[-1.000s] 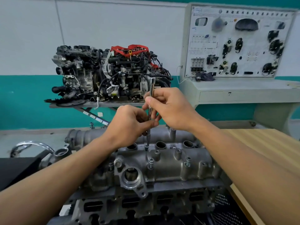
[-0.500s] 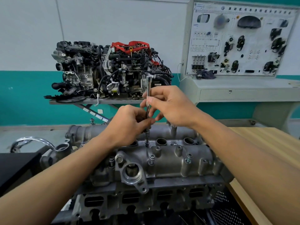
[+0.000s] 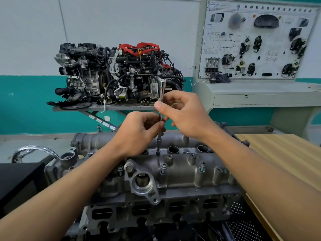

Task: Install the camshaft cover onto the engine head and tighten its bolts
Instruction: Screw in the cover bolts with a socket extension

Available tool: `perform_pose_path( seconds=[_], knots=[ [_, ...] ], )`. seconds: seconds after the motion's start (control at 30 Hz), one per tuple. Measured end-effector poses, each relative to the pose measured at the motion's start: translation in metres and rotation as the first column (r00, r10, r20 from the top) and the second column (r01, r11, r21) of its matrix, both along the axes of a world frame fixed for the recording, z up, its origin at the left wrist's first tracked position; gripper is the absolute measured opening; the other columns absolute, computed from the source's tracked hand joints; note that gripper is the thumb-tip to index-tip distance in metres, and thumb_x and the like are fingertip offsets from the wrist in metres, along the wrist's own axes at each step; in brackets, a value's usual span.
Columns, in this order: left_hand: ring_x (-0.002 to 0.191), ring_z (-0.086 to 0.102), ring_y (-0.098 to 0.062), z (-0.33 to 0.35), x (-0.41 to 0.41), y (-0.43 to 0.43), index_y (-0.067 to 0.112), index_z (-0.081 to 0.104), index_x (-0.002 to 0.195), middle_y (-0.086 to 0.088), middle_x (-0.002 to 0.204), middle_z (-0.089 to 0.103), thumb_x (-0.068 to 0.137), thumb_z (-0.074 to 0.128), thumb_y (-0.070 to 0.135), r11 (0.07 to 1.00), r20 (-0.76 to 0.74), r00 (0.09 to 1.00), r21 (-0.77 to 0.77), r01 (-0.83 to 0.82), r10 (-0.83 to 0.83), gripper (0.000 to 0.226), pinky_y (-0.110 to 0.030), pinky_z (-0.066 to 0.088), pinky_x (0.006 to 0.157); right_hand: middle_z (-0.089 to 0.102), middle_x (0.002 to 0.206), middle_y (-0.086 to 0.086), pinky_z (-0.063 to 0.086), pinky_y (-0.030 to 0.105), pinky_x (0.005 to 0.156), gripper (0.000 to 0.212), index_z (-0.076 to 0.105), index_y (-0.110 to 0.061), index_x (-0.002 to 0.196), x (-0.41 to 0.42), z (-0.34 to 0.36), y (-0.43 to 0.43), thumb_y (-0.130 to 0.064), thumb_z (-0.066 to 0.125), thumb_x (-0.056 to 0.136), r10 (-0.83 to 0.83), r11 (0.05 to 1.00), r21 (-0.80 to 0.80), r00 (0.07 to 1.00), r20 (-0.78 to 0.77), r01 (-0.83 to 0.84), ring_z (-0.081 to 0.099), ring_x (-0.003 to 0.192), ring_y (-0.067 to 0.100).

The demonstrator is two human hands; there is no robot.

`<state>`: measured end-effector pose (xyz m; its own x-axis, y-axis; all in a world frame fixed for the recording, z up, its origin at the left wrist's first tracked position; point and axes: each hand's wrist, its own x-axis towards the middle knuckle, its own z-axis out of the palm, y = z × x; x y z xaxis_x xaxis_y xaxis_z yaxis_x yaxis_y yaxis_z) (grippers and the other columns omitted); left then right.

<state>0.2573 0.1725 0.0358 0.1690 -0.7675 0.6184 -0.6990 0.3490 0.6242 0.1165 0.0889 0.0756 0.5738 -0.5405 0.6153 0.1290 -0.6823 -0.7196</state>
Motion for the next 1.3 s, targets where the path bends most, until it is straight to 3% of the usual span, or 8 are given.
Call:
perform_pose_path(
  seconds=[0.2,0.33,0.53,0.73,0.87,1.07,1.2,1.3],
  knots=[
    [0.081,0.074,-0.006,0.002,-0.003,0.002,0.009,0.073,0.095,0.0,0.082,0.078,0.098,0.061,0.011,0.997,-0.004,0.998,0.035,0.062,-0.062,0.013,-0.03,0.06,0.078,0.072,0.097,0.018,0.045,0.015,0.047,0.01,0.068,-0.008,0.103,-0.006,0.003,-0.002,-0.007,0.059,0.097,0.088,0.996,-0.006,0.993,-0.078,-0.088,0.058,0.061,0.007],
    [0.072,0.071,-0.034,0.004,-0.003,0.003,0.01,0.076,0.088,-0.016,0.078,0.075,0.085,0.078,0.028,0.997,-0.027,1.0,-0.071,-0.006,0.004,0.018,-0.051,0.057,0.07,0.072,0.078,0.013,0.054,0.025,0.056,0.009,0.067,-0.014,0.082,-0.003,0.002,-0.001,-0.012,0.072,0.089,0.051,0.997,-0.061,0.998,-0.037,-0.054,0.064,0.061,0.018],
    [0.061,0.067,-0.007,0.002,0.0,0.005,0.012,0.075,0.084,-0.001,0.071,0.075,0.085,0.078,0.015,0.991,-0.038,0.999,-0.133,0.019,-0.024,0.005,-0.022,0.054,0.061,0.063,0.07,0.015,0.055,0.046,0.063,0.028,0.06,-0.009,0.076,0.003,0.001,0.001,-0.028,0.08,0.082,-0.048,0.996,-0.081,0.999,-0.025,0.045,0.058,0.062,0.025],
    [0.08,0.072,-0.019,0.003,-0.003,0.004,0.007,0.074,0.097,-0.003,0.081,0.076,0.098,0.059,0.018,0.999,0.009,1.0,-0.038,0.02,-0.019,0.019,-0.044,0.058,0.078,0.071,0.082,0.016,0.043,0.011,0.05,0.015,0.07,-0.004,0.092,-0.004,0.01,-0.001,-0.011,0.059,0.097,0.057,0.996,-0.057,0.992,-0.115,-0.064,0.059,0.062,0.011],
    [0.066,0.067,-0.025,0.003,-0.004,0.004,0.014,0.072,0.087,-0.003,0.072,0.072,0.086,0.077,0.032,0.995,0.023,1.0,-0.104,0.002,0.001,0.018,-0.037,0.055,0.063,0.06,0.056,-0.01,0.044,0.02,0.052,0.025,0.062,-0.019,0.066,-0.001,0.009,-0.003,-0.024,0.078,0.085,-0.069,0.993,-0.096,0.997,-0.046,0.065,0.054,0.052,0.004],
    [0.059,0.064,-0.001,0.002,-0.003,0.004,0.022,0.07,0.08,0.006,0.067,0.071,0.09,0.072,0.011,0.991,0.01,1.0,-0.136,-0.007,0.008,0.015,-0.014,0.05,0.06,0.065,0.066,-0.002,0.052,0.029,0.058,0.025,0.064,-0.014,0.076,0.002,0.006,0.004,-0.033,0.08,0.082,-0.082,0.993,-0.094,0.994,-0.066,0.076,0.059,0.059,0.009],
    [0.075,0.073,-0.008,0.002,-0.005,0.005,0.012,0.073,0.091,0.0,0.079,0.076,0.099,0.058,0.011,0.998,0.012,1.0,-0.06,-0.009,0.01,0.017,-0.027,0.059,0.073,0.073,0.082,0.008,0.046,0.014,0.05,0.006,0.07,-0.007,0.094,-0.002,0.011,0.008,-0.009,0.064,0.094,0.054,0.998,-0.023,0.994,-0.091,-0.056,0.06,0.057,0.004],
    [0.064,0.065,-0.008,0.001,-0.006,0.004,0.014,0.072,0.084,-0.001,0.069,0.072,0.095,0.065,0.019,0.998,0.014,1.0,-0.068,-0.006,0.007,0.014,-0.032,0.052,0.061,0.073,0.076,0.008,0.053,0.025,0.056,0.01,0.069,-0.008,0.08,0.0,0.011,0.007,-0.009,0.07,0.089,-0.025,0.996,-0.09,0.996,-0.082,0.018,0.061,0.058,0.007]
  ],
)
